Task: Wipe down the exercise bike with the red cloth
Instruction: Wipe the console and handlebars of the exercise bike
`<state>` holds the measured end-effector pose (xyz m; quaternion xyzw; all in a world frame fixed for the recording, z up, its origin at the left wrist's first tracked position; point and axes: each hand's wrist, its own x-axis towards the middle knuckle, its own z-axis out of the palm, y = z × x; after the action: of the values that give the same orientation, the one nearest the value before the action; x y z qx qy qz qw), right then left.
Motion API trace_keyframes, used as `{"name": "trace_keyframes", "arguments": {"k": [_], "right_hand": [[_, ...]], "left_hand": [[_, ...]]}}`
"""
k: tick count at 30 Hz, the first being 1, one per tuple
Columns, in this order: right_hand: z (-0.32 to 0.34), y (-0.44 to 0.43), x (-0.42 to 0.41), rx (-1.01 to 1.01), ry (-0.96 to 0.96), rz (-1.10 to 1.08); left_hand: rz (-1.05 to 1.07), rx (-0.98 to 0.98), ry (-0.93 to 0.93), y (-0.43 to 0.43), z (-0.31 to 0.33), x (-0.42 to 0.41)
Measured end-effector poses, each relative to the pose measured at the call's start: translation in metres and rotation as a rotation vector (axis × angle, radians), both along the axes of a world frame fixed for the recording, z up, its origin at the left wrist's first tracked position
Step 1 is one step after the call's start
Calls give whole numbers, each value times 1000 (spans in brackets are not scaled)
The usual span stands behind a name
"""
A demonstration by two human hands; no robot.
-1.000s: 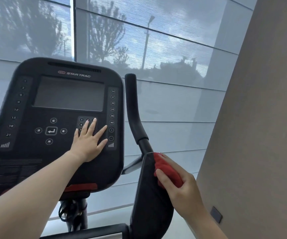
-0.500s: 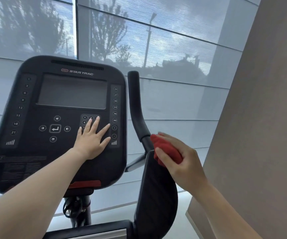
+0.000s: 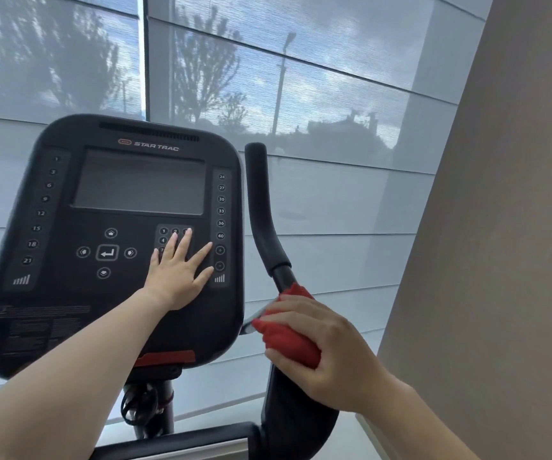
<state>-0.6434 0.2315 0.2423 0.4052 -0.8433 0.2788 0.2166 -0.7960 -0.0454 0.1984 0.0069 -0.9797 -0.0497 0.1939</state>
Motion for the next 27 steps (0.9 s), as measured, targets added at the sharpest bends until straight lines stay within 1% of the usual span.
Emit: {"name": "trace_keyframes", "arguments": {"k": [2,4,7,10,14,17,20,22,24,27], "right_hand": [[1,0,-1,-31,-11,-62],[0,0,-3,-57,-29,-91],[-1,4,-3,-46,-54,-89],[-3,13,-3,-69,-103,-56],[-5,29,1,-225,-206,-20],[-11,46,3,-343,-289,-9],[-18,66,5,-439,-372,-29],[-21,79,10,-480,-437,-41],[-27,93,15,-506,-496,-48],[-35,115,24,-538,-537,-66]], "left_hand": [[-13,55,-30,4,5,3],[-35,151,-60,11,12,7],[-72,305,-85,22,30,21],[-136,410,-93,34,42,48],[-211,529,-98,51,52,95],[-292,595,-54,77,61,128],[-384,578,14,115,70,155],[-411,521,42,141,73,166],[-374,410,43,164,70,172],[-216,178,93,188,58,176]]}}
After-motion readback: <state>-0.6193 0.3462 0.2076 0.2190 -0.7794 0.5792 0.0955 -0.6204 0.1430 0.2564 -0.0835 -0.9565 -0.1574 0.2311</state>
